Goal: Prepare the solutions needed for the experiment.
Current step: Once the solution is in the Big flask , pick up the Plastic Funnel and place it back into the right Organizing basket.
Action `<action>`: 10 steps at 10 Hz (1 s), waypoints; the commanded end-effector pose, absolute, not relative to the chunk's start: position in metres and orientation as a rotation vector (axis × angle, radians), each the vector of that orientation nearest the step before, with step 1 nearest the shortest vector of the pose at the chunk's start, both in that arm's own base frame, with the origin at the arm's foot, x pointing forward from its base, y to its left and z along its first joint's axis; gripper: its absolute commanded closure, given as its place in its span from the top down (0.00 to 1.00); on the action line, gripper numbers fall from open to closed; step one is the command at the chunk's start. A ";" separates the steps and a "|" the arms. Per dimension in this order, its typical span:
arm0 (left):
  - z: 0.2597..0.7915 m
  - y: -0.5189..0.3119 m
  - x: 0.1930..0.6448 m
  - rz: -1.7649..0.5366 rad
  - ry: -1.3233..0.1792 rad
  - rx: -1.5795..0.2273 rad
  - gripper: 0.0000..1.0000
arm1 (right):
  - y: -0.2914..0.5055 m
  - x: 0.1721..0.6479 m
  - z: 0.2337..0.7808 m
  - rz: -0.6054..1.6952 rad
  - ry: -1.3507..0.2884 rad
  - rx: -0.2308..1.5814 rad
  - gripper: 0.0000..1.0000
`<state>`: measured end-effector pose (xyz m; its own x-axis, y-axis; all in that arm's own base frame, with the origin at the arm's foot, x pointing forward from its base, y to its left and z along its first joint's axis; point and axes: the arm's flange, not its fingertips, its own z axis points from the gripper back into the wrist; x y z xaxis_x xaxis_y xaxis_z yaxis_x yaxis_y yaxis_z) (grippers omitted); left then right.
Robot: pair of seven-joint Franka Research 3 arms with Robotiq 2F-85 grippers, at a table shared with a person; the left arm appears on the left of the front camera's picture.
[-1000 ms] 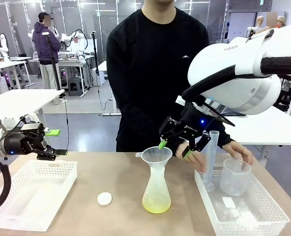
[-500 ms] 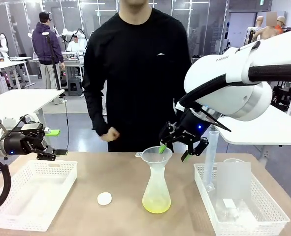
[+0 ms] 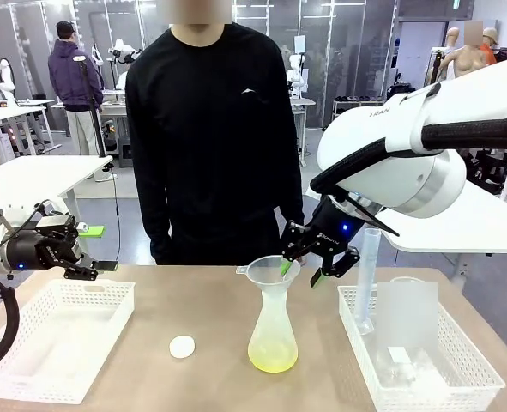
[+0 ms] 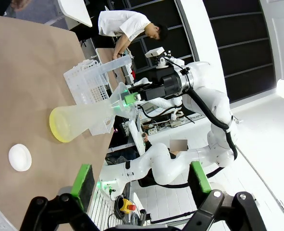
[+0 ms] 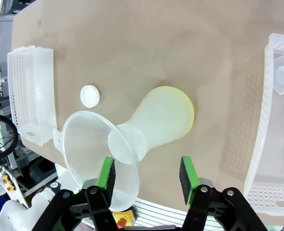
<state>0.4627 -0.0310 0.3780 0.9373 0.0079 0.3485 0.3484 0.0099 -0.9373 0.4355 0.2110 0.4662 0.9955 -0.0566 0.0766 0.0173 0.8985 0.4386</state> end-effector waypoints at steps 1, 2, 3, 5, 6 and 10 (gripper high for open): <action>0.380 -0.031 0.461 -0.269 -0.292 -1.549 1.00 | 0.218 0.434 0.465 -0.064 -0.085 0.471 0.49; 0.380 -0.031 0.461 -0.269 -0.292 -1.549 1.00 | 0.218 0.433 0.464 -0.063 -0.081 0.477 0.32; 0.380 -0.031 0.461 -0.269 -0.292 -1.549 1.00 | 0.218 0.433 0.463 -0.064 -0.071 0.480 0.31; 0.380 -0.031 0.461 -0.269 -0.292 -1.549 1.00 | 0.218 0.430 0.463 -0.065 -0.066 0.488 0.29; 0.380 -0.031 0.461 -0.269 -0.292 -1.549 1.00 | 0.219 0.430 0.463 -0.067 -0.064 0.492 0.00; 0.380 -0.031 0.461 -0.269 -0.292 -1.549 1.00 | 0.221 0.425 0.466 -0.061 -0.059 0.495 0.00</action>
